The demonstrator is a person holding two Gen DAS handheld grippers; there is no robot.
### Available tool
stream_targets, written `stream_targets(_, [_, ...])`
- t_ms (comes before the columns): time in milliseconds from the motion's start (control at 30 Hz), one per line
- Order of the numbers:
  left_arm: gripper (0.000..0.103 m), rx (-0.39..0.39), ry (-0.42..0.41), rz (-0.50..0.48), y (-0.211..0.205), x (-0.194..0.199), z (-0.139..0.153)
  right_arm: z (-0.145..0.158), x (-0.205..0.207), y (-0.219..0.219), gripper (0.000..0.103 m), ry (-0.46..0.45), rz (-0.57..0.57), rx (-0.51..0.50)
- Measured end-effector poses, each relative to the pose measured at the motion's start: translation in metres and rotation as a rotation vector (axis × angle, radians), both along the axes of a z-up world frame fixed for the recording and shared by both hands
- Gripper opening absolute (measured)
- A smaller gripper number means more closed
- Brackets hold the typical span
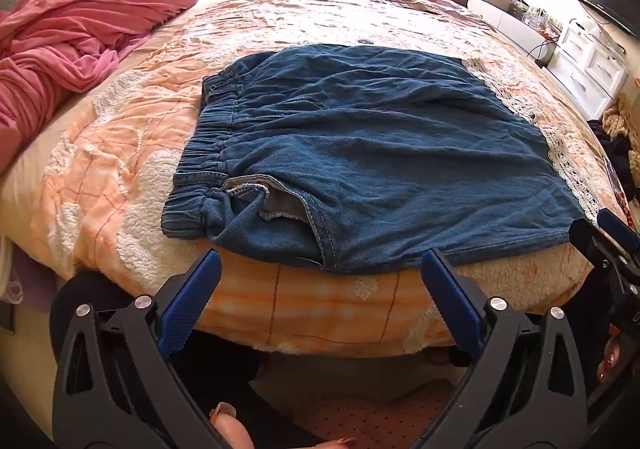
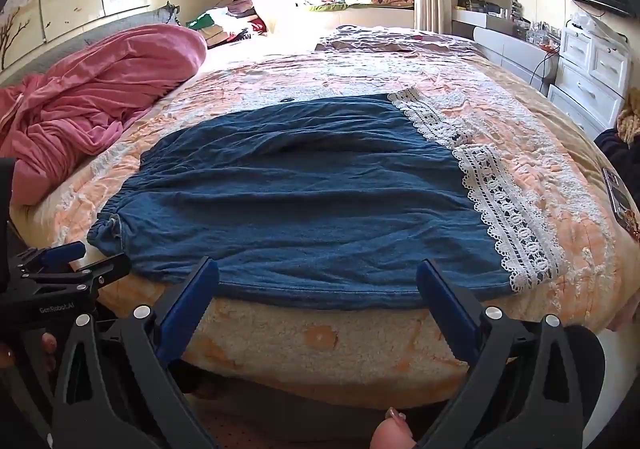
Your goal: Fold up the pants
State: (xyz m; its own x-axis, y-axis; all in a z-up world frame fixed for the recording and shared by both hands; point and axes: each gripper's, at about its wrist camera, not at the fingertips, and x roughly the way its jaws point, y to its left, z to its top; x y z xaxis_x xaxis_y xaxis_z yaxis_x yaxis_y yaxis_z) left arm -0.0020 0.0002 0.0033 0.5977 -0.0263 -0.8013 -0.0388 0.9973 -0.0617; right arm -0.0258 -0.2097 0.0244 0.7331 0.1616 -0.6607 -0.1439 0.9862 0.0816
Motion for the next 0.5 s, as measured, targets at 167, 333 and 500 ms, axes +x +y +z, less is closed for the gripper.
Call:
stream_targets(167, [0.094,0.000,0.000,0.002,0.0010,-0.0003,0.0006,0.0015,-0.0007,0.0000,0.099,-0.003,0.002,-0.003])
stream_targets(333, [0.094,0.003,0.000,0.002,0.0013,0.0003,0.0006,0.0019,-0.0010,-0.0009,0.099,-0.006,-0.001,-0.001])
stream_targets(500, [0.094,0.004,-0.006,0.000,0.0020,-0.0006,0.0012,0.0026,-0.0016,-0.0021,0.099,-0.011,-0.010,-0.001])
